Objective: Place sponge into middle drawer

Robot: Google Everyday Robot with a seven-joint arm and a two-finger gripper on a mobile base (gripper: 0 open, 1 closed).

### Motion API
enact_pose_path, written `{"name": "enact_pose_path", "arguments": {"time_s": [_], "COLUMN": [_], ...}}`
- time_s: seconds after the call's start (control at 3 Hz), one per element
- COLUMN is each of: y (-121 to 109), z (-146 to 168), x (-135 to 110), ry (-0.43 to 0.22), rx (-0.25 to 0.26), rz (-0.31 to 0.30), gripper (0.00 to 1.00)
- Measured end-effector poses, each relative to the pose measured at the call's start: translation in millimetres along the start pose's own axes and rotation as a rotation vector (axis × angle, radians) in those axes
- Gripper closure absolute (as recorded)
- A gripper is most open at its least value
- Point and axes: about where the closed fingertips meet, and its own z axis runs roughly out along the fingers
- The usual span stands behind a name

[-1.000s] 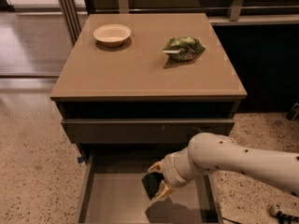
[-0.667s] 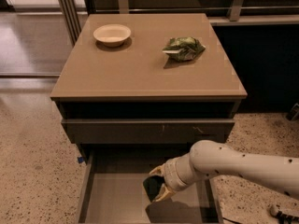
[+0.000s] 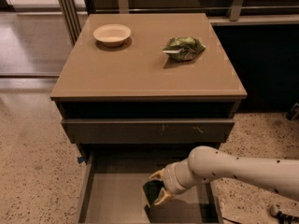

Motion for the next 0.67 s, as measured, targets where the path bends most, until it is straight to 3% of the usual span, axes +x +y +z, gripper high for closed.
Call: {"name": "enact_pose_path", "arguments": {"time_s": [0.33,0.67], "y": [-3,-8], "z": [15,45], "x": [9,23], "ry": [-0.029,-0.033], "rx": [-0.009,-0.052], "rz": [-0.002,-0.009], "gripper": [1.00,1.00]}}
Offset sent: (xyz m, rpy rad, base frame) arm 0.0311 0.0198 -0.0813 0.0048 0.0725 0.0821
